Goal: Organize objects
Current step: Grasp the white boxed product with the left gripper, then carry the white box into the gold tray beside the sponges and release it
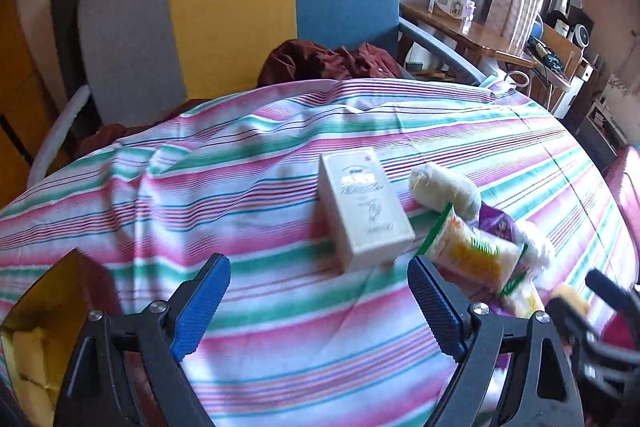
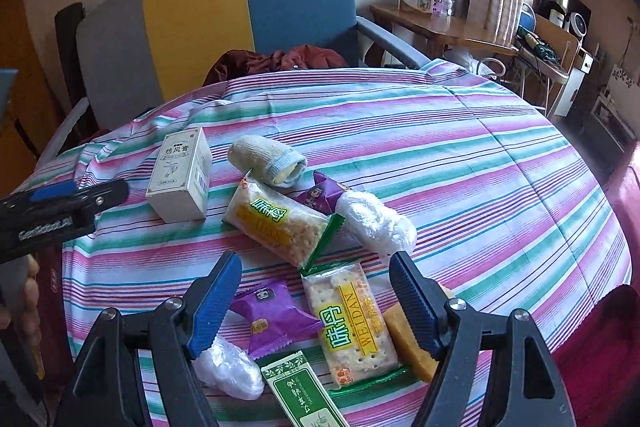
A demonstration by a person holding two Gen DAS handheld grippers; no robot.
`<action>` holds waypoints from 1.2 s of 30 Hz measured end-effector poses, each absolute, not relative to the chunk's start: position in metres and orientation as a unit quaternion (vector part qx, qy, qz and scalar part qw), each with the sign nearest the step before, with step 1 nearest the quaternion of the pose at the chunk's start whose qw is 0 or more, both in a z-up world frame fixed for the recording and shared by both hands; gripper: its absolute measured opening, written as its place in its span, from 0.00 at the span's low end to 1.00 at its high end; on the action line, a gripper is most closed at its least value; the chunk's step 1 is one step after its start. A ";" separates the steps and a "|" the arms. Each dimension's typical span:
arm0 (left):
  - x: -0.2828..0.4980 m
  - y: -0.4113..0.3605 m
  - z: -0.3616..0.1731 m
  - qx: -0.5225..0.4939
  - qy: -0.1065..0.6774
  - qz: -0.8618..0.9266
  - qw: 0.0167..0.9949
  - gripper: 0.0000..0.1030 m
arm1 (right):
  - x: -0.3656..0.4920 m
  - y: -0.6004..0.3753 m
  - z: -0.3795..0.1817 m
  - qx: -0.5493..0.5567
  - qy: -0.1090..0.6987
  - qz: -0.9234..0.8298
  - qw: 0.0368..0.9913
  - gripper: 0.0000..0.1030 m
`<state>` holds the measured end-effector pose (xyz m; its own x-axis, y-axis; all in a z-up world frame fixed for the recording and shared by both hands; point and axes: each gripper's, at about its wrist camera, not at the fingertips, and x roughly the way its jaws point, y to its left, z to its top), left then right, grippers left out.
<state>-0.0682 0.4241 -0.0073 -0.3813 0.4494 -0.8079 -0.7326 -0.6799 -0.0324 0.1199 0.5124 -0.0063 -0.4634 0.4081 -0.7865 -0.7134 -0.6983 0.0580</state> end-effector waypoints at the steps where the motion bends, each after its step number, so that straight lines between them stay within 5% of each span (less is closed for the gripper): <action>1: -0.071 0.434 -0.010 -0.424 0.169 0.812 0.365 0.88 | 0.121 0.514 -0.007 -0.393 0.200 0.832 0.336 0.76; 13: -0.105 0.507 -0.052 -0.459 0.198 0.794 0.345 0.89 | 0.124 0.523 -0.011 -0.395 0.228 0.827 0.329 0.76; 15: -0.110 0.509 -0.059 -0.467 0.194 0.792 0.342 0.75 | 0.124 0.524 -0.012 -0.396 0.229 0.826 0.329 0.76; 16: -0.111 0.510 -0.063 -0.475 0.195 0.786 0.345 0.54 | 0.124 0.525 -0.013 -0.398 0.229 0.825 0.329 0.76; 17: -0.111 0.509 -0.066 -0.480 0.197 0.783 0.343 0.50 | 0.124 0.525 -0.014 -0.398 0.230 0.825 0.329 0.76; 36: -0.014 0.318 0.043 -0.294 0.193 0.882 0.314 0.50 | 0.105 0.501 -0.013 -0.403 0.213 0.857 0.241 0.75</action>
